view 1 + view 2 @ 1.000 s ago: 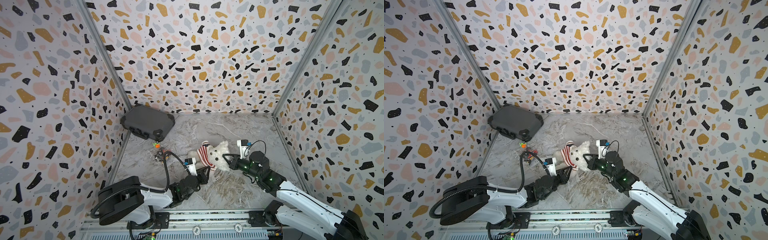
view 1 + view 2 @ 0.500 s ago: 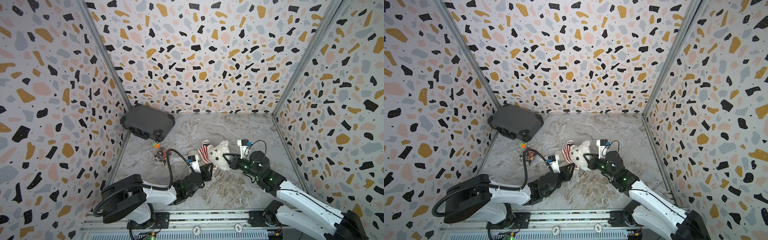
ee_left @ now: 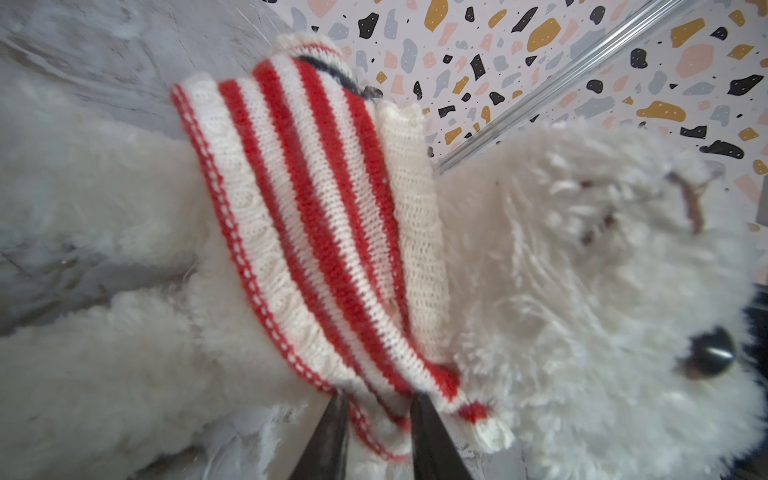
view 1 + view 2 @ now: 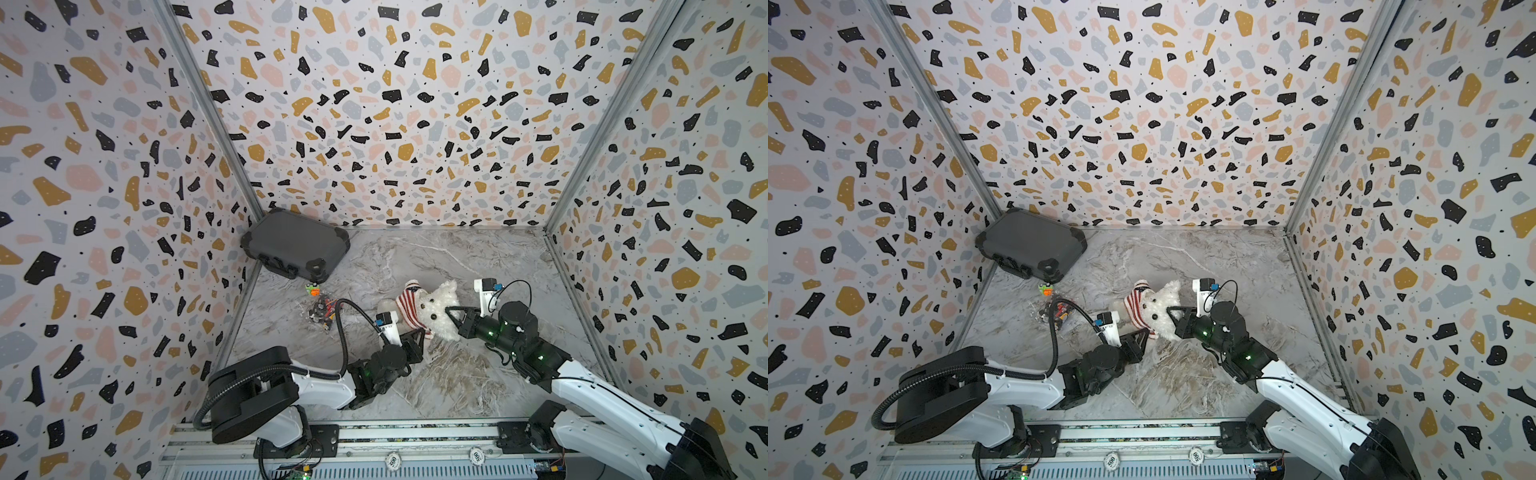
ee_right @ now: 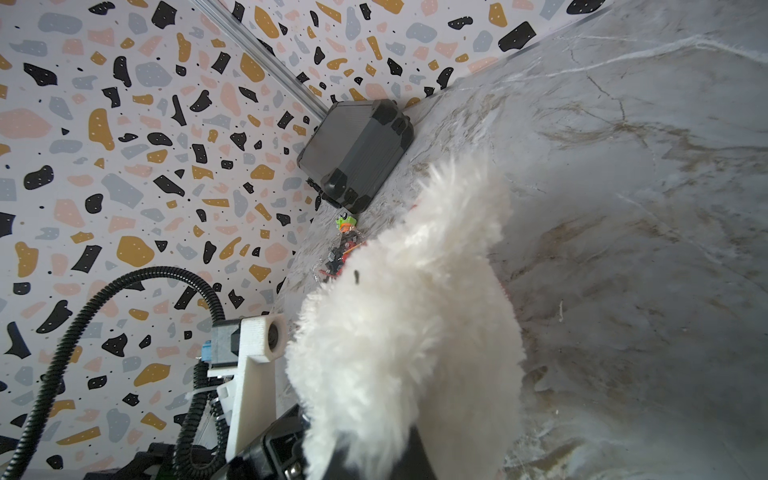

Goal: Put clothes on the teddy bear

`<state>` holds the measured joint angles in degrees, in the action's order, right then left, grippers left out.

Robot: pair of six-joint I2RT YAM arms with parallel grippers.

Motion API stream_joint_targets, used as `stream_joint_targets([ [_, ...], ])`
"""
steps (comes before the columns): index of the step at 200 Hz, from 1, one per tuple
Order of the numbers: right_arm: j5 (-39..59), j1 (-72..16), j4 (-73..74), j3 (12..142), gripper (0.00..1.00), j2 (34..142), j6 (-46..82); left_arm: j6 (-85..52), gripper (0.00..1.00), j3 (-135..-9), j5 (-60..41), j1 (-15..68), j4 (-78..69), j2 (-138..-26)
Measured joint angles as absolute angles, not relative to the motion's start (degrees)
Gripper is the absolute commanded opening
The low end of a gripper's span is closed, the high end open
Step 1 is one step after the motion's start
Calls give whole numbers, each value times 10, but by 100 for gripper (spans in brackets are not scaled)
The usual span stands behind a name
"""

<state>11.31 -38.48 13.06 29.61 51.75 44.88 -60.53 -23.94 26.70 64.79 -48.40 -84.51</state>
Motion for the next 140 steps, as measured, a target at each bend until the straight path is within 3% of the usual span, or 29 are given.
stream_joint_targets([
  [22,113,-384,132,296,0,517,449,-606,27,-251,267,648,-476,-856],
  [53,113,-381,133,296,0,517,448,-607,9,-256,264,648,-476,-864],
  [74,113,-379,133,296,0,517,447,-607,3,-256,261,648,-476,-865],
  [105,113,-377,133,296,0,517,446,-606,3,-255,260,648,-470,-852],
  [140,108,-376,133,295,0,513,442,-594,13,-255,258,655,-440,-825],
])
